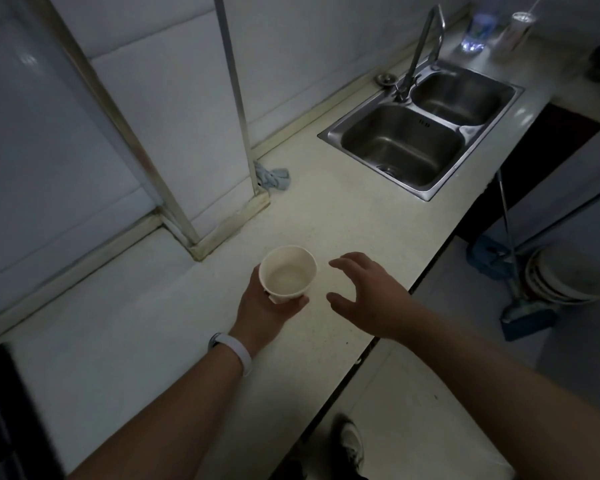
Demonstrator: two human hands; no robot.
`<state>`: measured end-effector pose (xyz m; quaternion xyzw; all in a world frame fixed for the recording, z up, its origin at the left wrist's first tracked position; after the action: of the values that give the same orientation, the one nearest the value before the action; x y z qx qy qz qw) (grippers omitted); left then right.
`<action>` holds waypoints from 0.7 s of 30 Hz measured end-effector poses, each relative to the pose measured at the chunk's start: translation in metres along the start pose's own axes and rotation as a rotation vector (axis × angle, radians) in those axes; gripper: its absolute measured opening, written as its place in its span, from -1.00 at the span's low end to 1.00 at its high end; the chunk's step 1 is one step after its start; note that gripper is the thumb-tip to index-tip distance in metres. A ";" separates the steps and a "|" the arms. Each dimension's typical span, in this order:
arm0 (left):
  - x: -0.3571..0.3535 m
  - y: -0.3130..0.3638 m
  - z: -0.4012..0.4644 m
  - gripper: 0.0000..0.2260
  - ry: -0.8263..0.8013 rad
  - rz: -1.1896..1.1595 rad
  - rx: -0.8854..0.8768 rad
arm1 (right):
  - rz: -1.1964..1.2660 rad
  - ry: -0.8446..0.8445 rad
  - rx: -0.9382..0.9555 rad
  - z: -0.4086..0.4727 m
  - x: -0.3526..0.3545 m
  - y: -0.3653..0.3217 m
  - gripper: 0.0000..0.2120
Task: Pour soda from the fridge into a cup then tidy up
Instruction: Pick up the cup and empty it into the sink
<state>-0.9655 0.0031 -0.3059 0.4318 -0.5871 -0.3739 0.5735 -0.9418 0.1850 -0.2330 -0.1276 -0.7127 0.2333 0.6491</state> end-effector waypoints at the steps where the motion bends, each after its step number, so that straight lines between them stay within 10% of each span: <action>1: 0.002 0.007 -0.002 -0.24 0.000 -0.011 -0.007 | -0.005 0.006 -0.001 -0.002 0.004 -0.002 -0.41; 21: -0.031 0.134 -0.015 -0.30 -0.196 -0.100 -0.151 | -0.039 0.257 -0.169 -0.079 0.104 0.007 -0.41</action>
<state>-0.9622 0.0797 -0.1906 0.3778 -0.5882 -0.4855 0.5249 -0.8779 0.2544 -0.1431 -0.1967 -0.6432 0.1414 0.7264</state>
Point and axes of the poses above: each hand's wrist, its own z-axis towards the middle knuckle, its own x-axis out of the back of the hand, y = z × x, the point moved 9 cm from there along z, towards the middle knuckle, and after that the axes turned 6 degrees about y, right-handed, at the moved point
